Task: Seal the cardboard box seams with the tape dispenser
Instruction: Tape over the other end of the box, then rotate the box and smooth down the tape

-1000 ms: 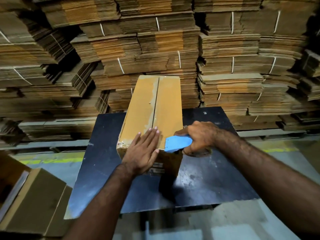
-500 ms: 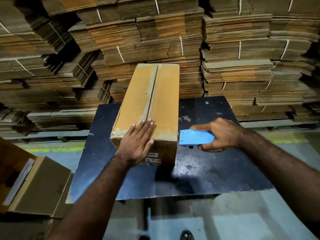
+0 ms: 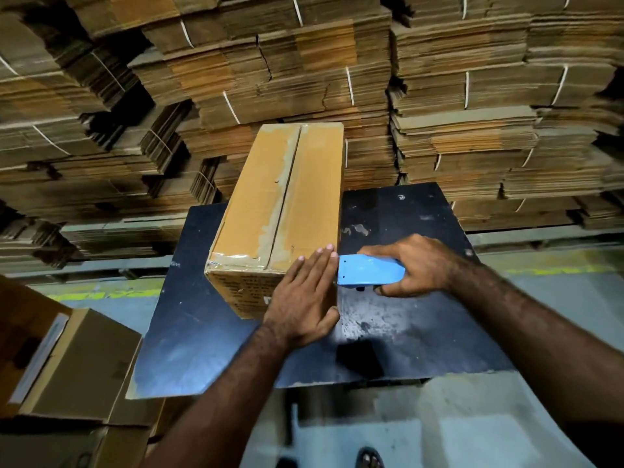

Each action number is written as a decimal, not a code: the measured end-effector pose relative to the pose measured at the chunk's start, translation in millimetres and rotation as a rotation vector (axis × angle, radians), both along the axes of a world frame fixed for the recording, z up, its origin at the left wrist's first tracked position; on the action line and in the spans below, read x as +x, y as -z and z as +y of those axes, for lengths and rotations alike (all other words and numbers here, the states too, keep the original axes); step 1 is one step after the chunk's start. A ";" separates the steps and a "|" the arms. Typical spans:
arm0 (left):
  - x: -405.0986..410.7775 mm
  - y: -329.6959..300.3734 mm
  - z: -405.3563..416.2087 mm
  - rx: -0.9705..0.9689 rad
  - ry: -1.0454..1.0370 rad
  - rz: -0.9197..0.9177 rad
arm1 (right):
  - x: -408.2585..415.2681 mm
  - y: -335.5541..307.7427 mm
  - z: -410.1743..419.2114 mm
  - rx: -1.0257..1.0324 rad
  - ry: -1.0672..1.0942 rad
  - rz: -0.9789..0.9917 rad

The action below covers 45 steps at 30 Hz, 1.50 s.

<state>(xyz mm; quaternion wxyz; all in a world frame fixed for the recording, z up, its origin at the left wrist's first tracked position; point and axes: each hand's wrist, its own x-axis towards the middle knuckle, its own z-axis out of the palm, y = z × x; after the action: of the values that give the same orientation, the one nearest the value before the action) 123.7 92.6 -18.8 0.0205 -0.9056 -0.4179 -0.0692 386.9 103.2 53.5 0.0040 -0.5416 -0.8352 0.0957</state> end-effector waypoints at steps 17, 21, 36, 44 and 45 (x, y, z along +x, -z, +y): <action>-1.4 2.9 6.6 -0.037 0.008 -0.144 | -34.3 -10.5 -12.7 -0.030 0.088 -0.281; 1.8 0.3 8.6 -0.033 -0.037 -0.158 | -68.5 -22.9 -5.7 0.019 0.120 -0.439; 23.0 -6.3 5.1 -0.108 -0.060 -0.220 | -36.1 126.6 -80.4 -0.142 0.897 -0.015; 20.5 6.0 10.2 -0.053 -0.053 -0.261 | -46.5 195.3 -82.3 -0.157 0.968 -0.182; 20.8 6.6 9.9 -0.054 -0.053 -0.260 | -47.3 199.7 -82.8 -0.174 0.969 -0.195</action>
<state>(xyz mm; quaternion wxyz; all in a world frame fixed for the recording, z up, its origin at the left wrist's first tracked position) 144.5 102.5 -25.4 -0.0563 -0.8780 -0.4423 -0.1742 339.6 20.4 -146.2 -0.0755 -0.8719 -0.4731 0.1011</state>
